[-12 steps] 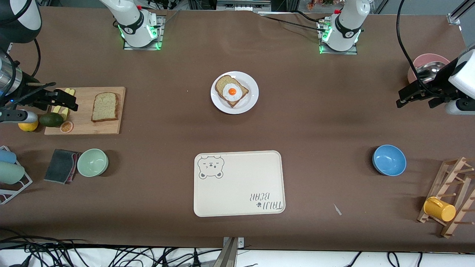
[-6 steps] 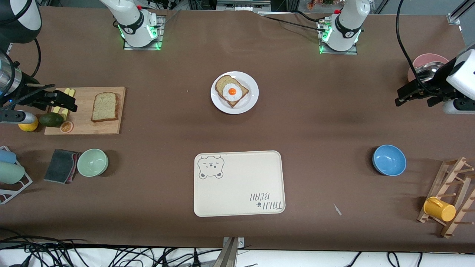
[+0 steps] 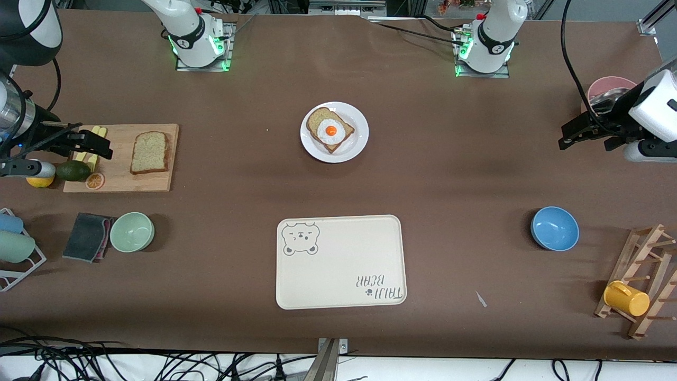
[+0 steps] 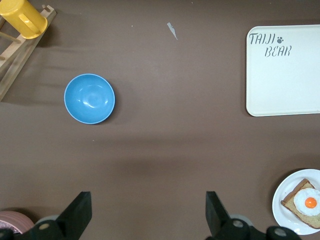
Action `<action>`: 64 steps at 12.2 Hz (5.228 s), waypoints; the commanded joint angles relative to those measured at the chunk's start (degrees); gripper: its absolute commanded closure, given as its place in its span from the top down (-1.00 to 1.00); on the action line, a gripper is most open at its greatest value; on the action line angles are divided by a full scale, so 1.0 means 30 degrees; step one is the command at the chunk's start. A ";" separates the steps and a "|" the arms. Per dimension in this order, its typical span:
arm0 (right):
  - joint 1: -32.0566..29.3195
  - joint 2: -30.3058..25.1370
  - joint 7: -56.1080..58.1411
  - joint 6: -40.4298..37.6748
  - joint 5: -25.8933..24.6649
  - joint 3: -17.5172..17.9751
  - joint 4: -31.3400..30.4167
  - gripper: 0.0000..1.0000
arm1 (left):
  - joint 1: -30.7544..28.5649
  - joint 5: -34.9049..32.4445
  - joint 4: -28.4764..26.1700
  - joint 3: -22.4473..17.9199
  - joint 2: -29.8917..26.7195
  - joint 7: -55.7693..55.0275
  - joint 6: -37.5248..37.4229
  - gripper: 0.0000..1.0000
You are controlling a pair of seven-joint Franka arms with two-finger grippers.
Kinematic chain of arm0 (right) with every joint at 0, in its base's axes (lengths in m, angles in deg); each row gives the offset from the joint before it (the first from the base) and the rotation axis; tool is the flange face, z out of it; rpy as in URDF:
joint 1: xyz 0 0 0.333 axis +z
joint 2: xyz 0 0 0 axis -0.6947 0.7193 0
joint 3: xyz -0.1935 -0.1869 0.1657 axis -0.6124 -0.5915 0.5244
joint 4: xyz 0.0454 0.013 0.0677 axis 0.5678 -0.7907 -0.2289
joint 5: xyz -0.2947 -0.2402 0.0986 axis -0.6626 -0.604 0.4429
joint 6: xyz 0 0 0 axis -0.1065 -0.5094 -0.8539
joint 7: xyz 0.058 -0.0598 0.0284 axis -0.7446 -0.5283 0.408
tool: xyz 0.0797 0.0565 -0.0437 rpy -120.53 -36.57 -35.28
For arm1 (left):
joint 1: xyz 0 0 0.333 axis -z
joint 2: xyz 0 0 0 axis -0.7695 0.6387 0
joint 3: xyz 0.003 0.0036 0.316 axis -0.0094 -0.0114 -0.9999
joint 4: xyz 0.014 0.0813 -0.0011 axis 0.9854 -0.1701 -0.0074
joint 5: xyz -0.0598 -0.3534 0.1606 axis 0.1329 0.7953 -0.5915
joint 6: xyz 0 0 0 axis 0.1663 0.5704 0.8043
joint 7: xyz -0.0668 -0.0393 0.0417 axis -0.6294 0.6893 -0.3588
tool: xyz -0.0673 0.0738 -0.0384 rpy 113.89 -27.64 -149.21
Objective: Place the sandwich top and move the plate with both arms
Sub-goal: 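Move the right gripper toward the bread slice on the wooden board, then lower the right gripper onto the edge of the bread slice, then grasp the bread slice with the right gripper and lift it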
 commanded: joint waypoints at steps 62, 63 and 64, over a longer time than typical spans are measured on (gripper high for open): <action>0.0046 0.1346 -0.3295 1.0721 -0.7312 -0.0072 -1.3141 -1.00 | -0.0096 -0.0634 0.0471 0.0325 0.0848 -0.0757 -0.1319 1.00; 0.0046 0.1315 -0.3498 0.9254 -0.7167 0.0135 -1.2378 -1.00 | -0.0067 -0.0634 0.0471 0.0325 0.0848 -0.0757 -0.1319 1.00; 0.0046 0.1315 -0.3558 0.8572 -0.6992 0.0282 -1.1935 -1.00 | 0.0020 -0.0634 0.0500 0.0325 0.0848 -0.0786 -0.1319 1.00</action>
